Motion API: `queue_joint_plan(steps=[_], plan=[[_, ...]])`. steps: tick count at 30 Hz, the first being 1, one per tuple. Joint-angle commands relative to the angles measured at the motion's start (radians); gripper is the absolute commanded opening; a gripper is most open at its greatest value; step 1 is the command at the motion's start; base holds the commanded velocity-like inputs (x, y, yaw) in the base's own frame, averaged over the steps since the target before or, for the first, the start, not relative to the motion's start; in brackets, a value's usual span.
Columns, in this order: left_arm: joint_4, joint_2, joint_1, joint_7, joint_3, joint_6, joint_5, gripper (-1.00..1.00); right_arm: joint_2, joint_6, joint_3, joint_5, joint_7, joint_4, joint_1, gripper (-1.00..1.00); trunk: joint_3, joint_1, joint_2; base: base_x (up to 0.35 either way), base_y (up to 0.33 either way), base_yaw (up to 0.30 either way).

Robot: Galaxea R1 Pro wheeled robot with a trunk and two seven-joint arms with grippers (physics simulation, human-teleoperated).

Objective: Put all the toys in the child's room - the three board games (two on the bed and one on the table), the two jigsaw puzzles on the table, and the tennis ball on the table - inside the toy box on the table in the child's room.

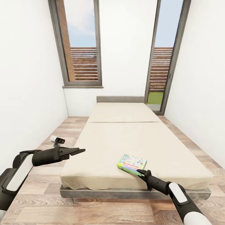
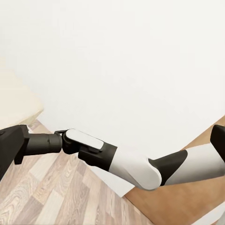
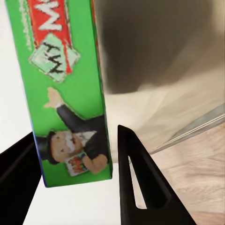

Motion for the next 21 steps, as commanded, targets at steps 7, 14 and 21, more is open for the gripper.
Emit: queue_joint_plan(steps=[7, 14, 21], plan=[[0.0, 0.001, -0.001, -0.002, -0.001, 0.005, 0.002, 1.0, 0.001, 0.006, -0.004, 0.009, 0.005, 0.0, -0.001, -1.0, 0.021, -0.027, 0.049, 0.0, 0.0, 0.0], [0.001, 0.001, -0.001, -0.002, 0.0, 0.005, 0.002, 1.0, 0.0, 0.008, -0.004, 0.009, 0.005, -0.003, -0.002, -1.0, 0.043, -0.054, 0.098, 0.0, 0.0, 0.0], [0.002, 0.006, -0.001, -0.002, 0.002, 0.005, 0.003, 1.0, -0.005, 0.013, 0.016, 0.009, 0.004, -0.04, -0.018, -1.0, 0.065, -0.081, 0.147, 0.0, 0.0, 0.0]])
